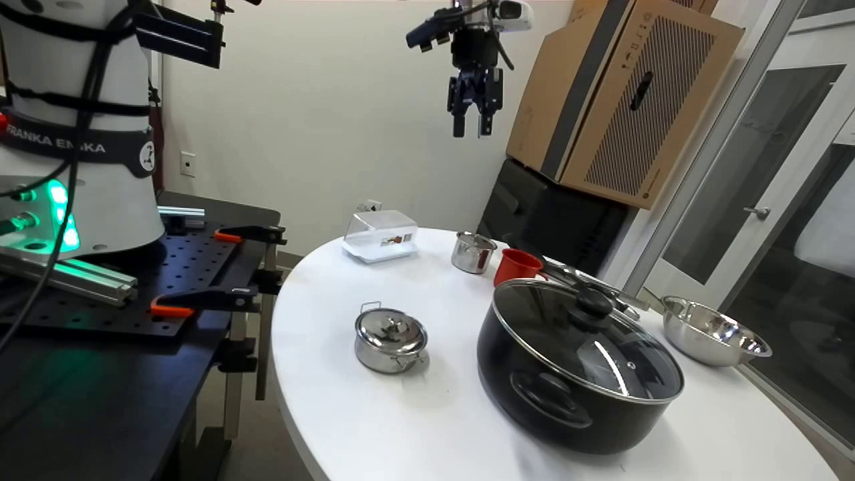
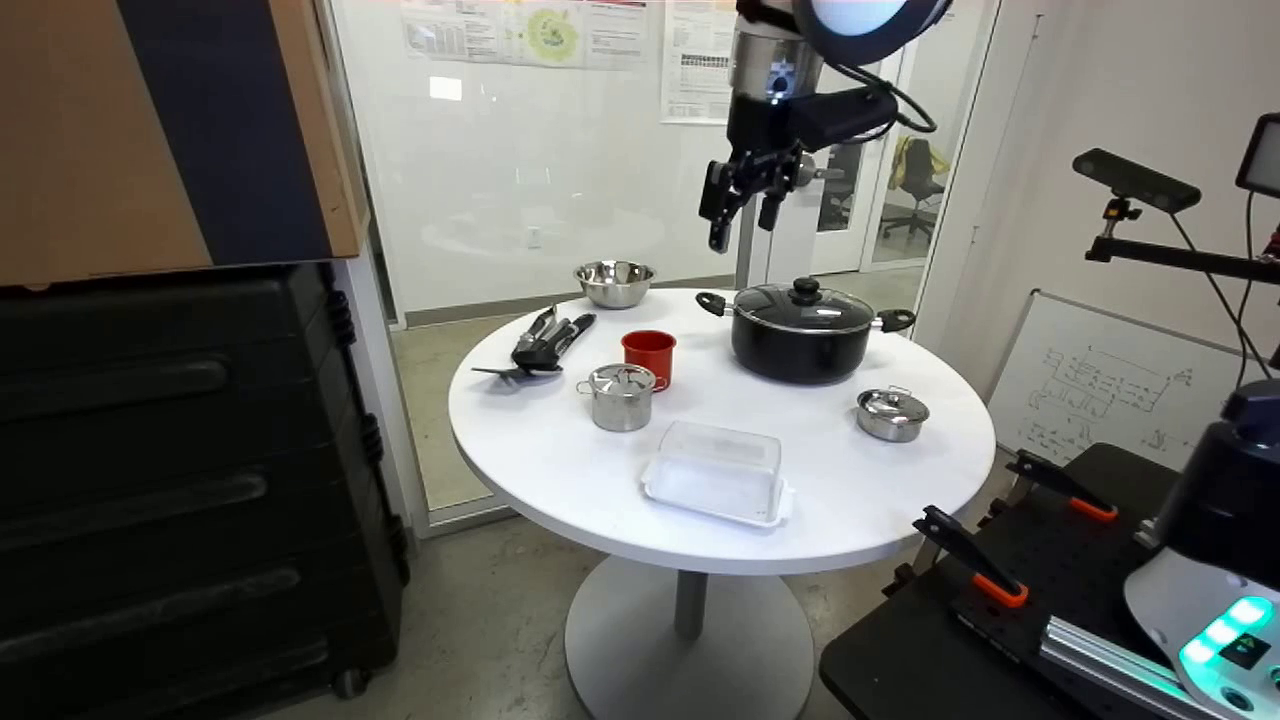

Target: Remove the silver lid from the silver pot on the left

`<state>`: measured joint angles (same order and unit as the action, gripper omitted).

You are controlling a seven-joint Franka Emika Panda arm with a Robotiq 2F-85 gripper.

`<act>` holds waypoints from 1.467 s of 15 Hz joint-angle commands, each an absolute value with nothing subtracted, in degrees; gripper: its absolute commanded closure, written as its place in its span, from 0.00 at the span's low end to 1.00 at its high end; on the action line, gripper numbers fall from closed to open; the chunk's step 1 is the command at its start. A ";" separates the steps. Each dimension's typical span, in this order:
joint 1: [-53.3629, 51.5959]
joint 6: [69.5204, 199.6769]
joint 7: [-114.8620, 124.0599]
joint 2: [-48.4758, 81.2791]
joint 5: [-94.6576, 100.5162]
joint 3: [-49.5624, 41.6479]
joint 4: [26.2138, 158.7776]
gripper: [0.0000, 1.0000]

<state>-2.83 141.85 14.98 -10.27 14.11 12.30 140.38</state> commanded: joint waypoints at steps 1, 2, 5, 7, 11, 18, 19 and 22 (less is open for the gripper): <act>-3.58 138.27 18.13 -0.18 14.36 11.82 132.46 0.00; -4.09 141.15 16.63 -5.33 14.46 11.09 137.43 0.00; -4.59 140.17 16.83 -0.71 14.25 10.48 134.19 0.00; -4.64 139.96 16.82 -0.17 14.23 10.41 133.56 0.00; -5.14 139.71 15.84 1.82 14.68 10.20 132.47 0.00; -7.44 145.39 14.95 11.37 26.84 7.78 126.94 0.00; -7.98 147.15 15.40 13.11 28.60 7.14 125.74 0.00; -9.80 151.80 16.49 18.32 28.78 5.51 122.27 0.00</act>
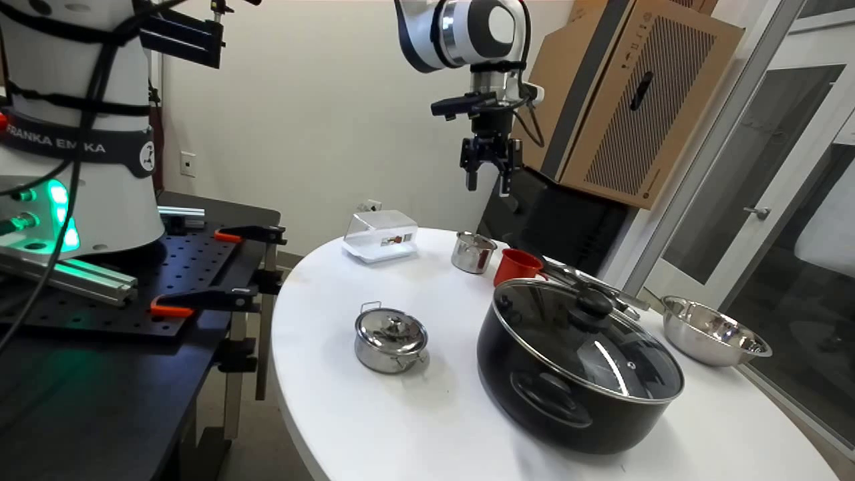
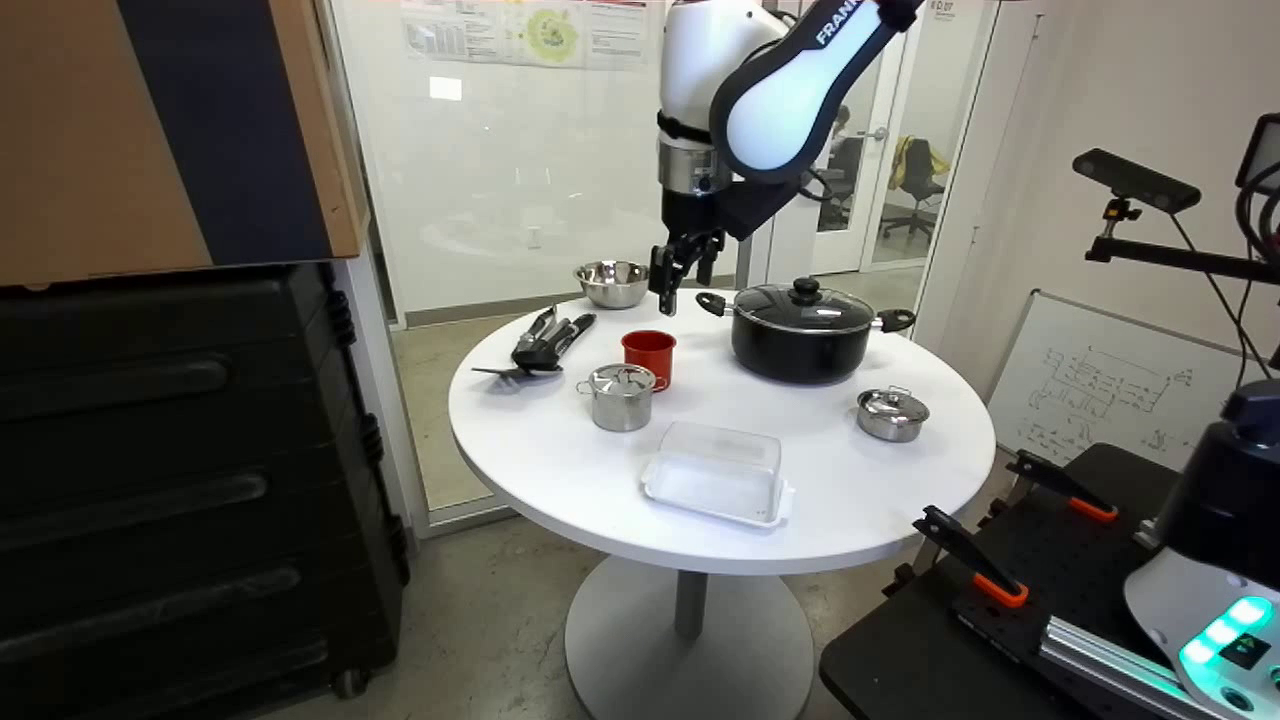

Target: Remove the silver lid from the silver pot on the left

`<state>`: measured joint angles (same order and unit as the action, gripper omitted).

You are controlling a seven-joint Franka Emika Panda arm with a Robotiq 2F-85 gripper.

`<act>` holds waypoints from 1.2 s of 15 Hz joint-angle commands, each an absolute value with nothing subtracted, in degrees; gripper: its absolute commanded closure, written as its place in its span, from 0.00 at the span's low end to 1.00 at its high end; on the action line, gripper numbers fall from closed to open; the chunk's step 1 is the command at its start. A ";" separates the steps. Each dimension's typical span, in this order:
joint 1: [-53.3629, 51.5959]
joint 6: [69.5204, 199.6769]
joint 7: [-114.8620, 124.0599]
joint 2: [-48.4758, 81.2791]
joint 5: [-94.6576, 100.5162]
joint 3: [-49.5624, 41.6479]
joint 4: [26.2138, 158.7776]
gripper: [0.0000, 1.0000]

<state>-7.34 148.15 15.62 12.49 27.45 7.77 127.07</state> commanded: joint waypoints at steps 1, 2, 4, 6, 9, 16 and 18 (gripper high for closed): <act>-10.52 153.04 16.98 19.84 27.91 4.96 121.27 0.00; -11.45 154.13 17.83 21.46 27.25 4.34 120.20 0.00; -13.32 155.44 18.88 24.34 26.59 3.06 118.11 0.00; -14.80 155.65 19.26 26.49 25.44 1.96 116.36 0.00; -15.63 154.99 17.34 25.59 23.94 1.23 117.79 0.00; -14.66 153.88 13.04 28.50 20.57 2.97 115.57 0.00; -14.63 153.24 11.16 29.07 18.93 3.29 115.26 0.00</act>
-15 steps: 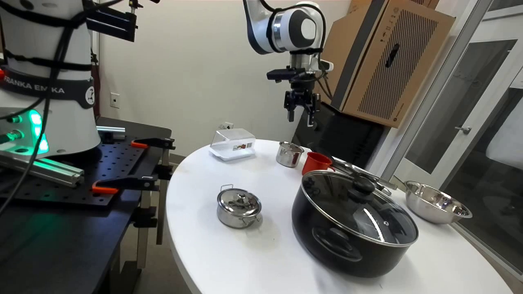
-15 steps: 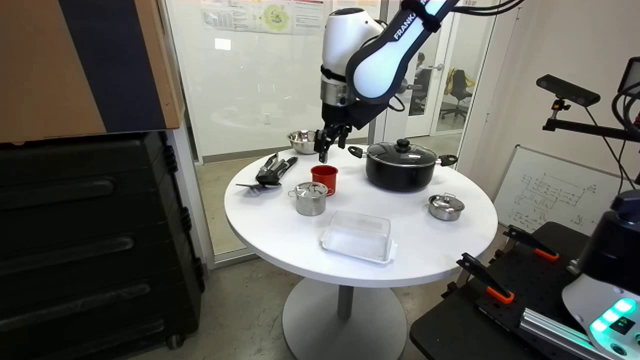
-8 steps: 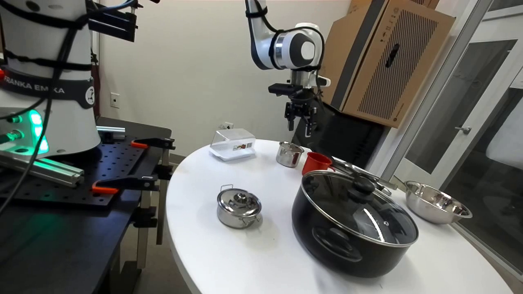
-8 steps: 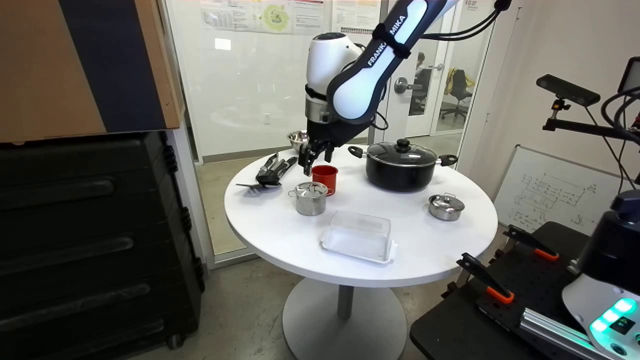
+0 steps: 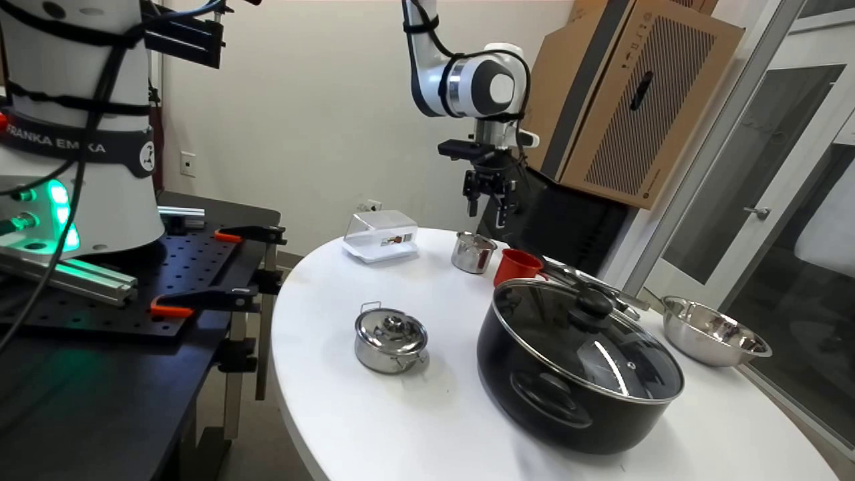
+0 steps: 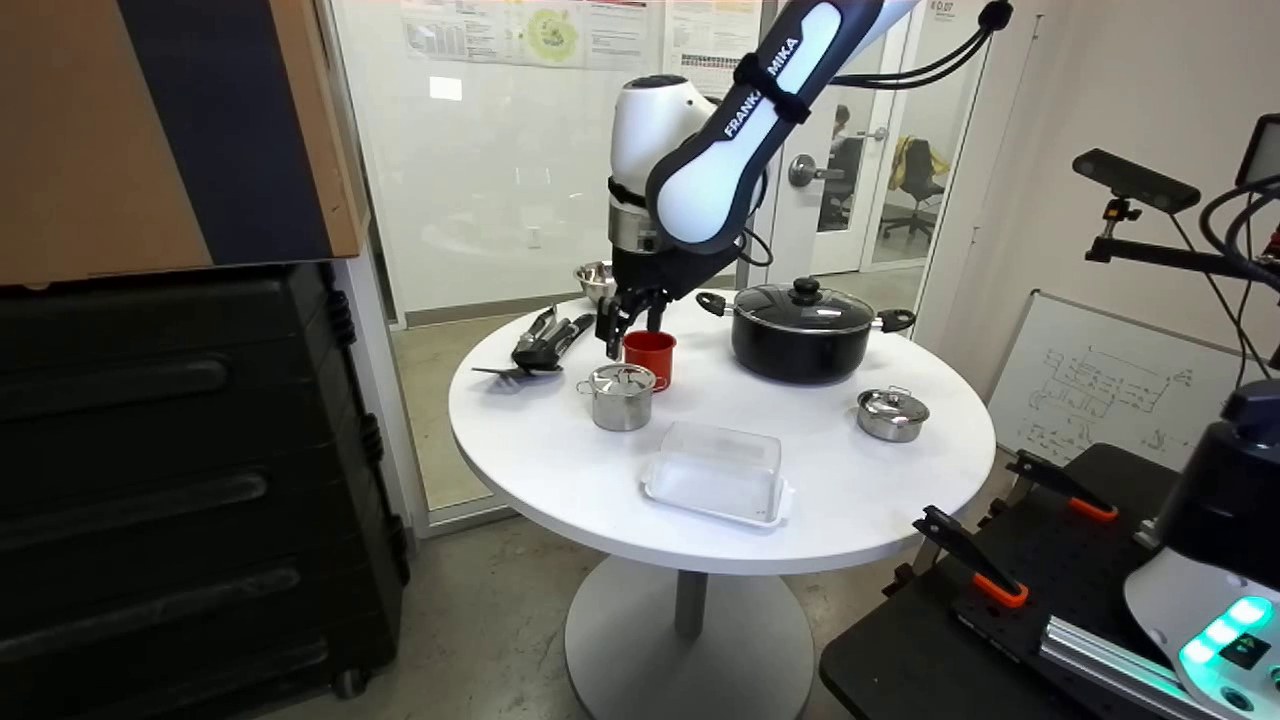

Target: Remove the silver lid from the silver pot on the left

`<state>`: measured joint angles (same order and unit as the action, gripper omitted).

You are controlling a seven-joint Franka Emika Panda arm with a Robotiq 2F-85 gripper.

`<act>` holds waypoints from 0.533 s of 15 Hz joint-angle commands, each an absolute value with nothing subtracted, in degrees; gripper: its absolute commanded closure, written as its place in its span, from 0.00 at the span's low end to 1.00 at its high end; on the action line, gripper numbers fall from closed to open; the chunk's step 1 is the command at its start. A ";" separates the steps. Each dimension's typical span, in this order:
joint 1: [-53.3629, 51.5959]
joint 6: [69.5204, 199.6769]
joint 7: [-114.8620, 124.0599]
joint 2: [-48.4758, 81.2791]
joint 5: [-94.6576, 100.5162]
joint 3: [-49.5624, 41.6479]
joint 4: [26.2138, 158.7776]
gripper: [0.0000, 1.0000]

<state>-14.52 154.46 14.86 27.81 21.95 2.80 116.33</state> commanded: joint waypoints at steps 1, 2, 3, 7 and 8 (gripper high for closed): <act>-14.69 153.08 10.53 29.21 18.30 3.30 115.22 0.00; -14.82 153.19 10.38 29.43 17.80 3.11 115.13 0.00; -14.96 153.34 10.55 29.66 17.40 2.81 114.99 0.00; -15.85 152.90 12.80 30.35 17.05 1.32 114.10 0.00; -15.65 152.92 12.53 30.78 16.64 1.42 113.67 0.00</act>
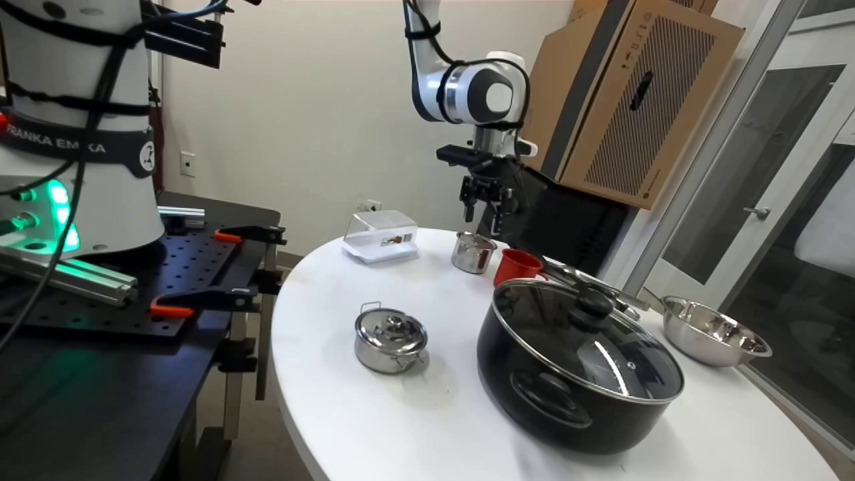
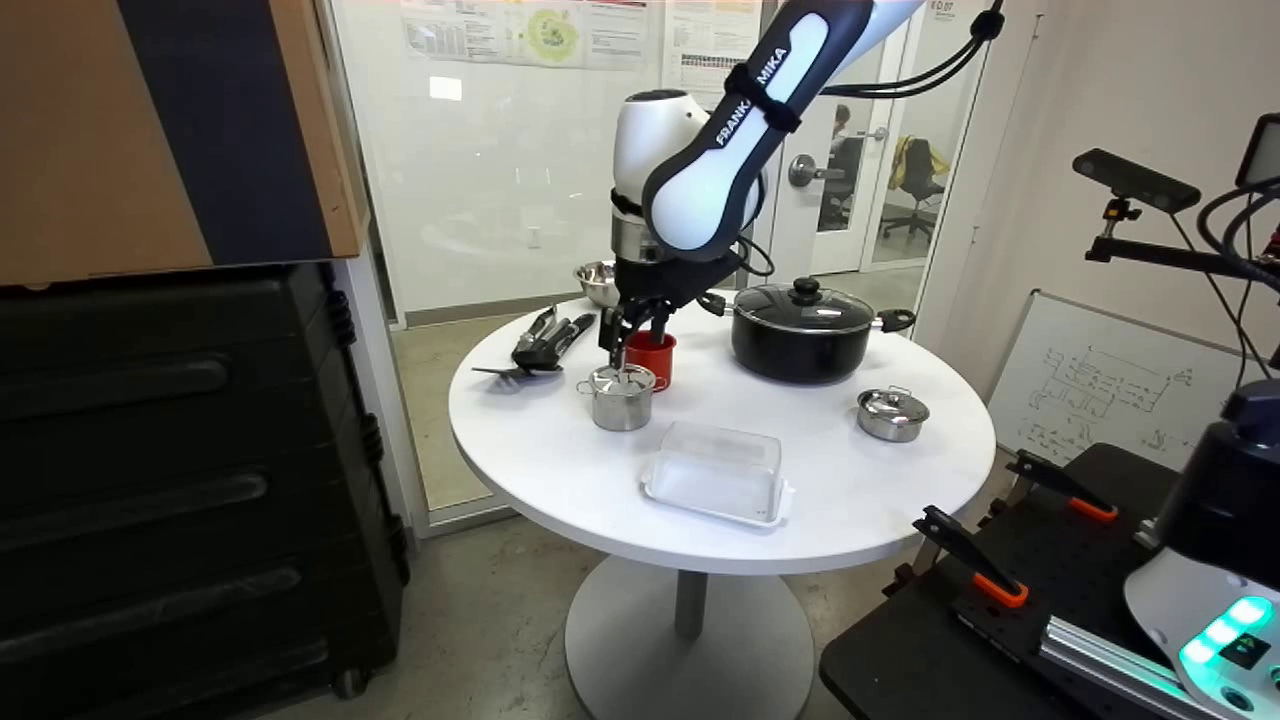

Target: Remove the silver lid from the silver pot on the left

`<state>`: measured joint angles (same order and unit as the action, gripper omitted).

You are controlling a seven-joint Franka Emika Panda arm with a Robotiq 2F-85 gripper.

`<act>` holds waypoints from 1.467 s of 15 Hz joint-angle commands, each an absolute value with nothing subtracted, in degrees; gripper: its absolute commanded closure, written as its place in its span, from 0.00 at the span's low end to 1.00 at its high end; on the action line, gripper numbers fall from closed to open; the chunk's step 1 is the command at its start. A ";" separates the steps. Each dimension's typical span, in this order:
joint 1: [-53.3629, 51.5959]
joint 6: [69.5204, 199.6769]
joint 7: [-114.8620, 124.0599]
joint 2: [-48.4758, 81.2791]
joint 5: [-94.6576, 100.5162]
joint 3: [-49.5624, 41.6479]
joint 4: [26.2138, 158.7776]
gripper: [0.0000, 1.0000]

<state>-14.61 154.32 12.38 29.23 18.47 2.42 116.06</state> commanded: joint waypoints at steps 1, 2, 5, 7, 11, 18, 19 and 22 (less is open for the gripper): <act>-15.01 152.87 11.31 31.29 15.80 2.08 113.26 0.00; -14.75 152.82 10.47 32.07 15.27 2.46 112.55 0.00; -14.50 152.91 8.42 34.51 14.17 3.20 110.29 0.00; -14.55 152.42 7.66 35.94 13.72 3.38 108.71 0.00; -14.75 151.51 7.14 37.49 13.09 3.30 106.69 0.00; -15.47 151.70 8.10 35.58 13.51 2.97 107.96 0.00; -15.65 151.78 8.31 35.27 13.61 2.89 108.33 0.00; -16.05 152.06 8.76 34.37 13.68 2.81 109.52 0.00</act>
